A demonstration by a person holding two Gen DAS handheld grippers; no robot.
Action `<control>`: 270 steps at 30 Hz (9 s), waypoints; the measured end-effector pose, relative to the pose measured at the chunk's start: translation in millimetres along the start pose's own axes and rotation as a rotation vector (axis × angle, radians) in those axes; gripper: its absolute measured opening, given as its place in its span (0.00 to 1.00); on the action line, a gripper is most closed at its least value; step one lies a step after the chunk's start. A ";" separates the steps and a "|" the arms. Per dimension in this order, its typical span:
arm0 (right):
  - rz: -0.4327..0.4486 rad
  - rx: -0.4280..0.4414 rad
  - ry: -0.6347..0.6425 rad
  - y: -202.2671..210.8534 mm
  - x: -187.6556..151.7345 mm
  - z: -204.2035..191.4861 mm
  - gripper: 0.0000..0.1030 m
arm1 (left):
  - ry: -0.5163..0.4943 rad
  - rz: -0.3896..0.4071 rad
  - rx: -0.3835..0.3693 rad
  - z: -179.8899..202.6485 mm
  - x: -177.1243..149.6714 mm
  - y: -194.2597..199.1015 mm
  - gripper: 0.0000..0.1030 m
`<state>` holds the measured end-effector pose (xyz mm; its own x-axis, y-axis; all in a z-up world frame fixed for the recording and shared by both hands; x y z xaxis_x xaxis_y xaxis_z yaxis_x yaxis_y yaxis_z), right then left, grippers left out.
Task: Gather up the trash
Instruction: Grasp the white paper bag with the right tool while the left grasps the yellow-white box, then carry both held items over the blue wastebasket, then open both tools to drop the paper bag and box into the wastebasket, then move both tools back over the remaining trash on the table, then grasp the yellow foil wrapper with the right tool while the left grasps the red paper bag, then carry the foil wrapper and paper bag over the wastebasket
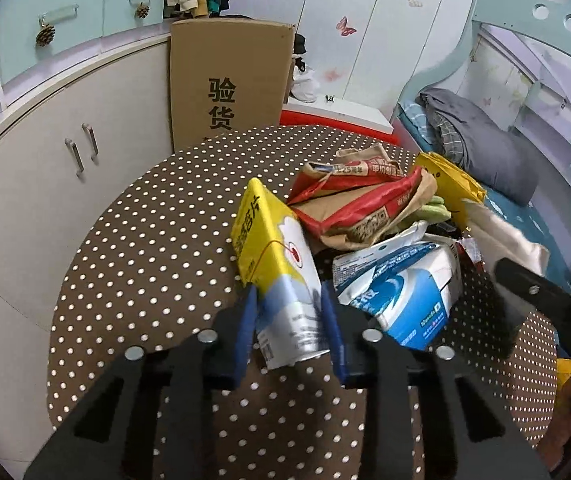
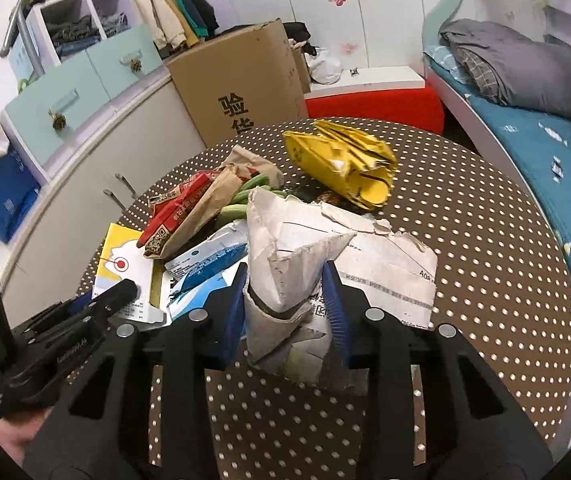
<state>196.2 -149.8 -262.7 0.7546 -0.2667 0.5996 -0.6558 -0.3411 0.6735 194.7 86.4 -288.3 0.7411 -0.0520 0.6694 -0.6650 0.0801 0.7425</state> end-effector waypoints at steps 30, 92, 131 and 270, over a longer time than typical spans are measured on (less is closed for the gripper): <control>0.164 0.118 -0.077 107.2 46.8 50.9 0.34 | -0.106 0.210 -0.057 64.9 50.9 98.1 0.24; 0.157 -0.045 -0.825 81.1 12.9 478.6 0.88 | -0.701 -0.271 -0.507 529.3 7.3 -124.1 0.59; 0.298 -0.139 -0.411 180.6 62.7 290.5 0.94 | -0.532 0.172 -0.380 371.0 79.1 54.6 0.91; 0.102 -0.170 -0.595 91.7 32.2 443.3 0.31 | -0.514 -0.224 -0.574 508.1 34.4 -85.2 0.42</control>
<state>171.5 -589.2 -373.2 0.5407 -0.7632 0.3539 -0.6827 -0.1523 0.7146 230.0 -428.0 -315.9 0.6230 -0.5682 0.5376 -0.2507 0.5060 0.8253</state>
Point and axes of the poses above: each gripper's, at about its wrist camera, not at the fingertips, and y roughly against the way its jaws point, z to its right, x to its top, the point moved 10 cm from there along -y, roughly the way its jaws point, and after that the axes turned 12 degrees about -y, right-handed, at the moved point
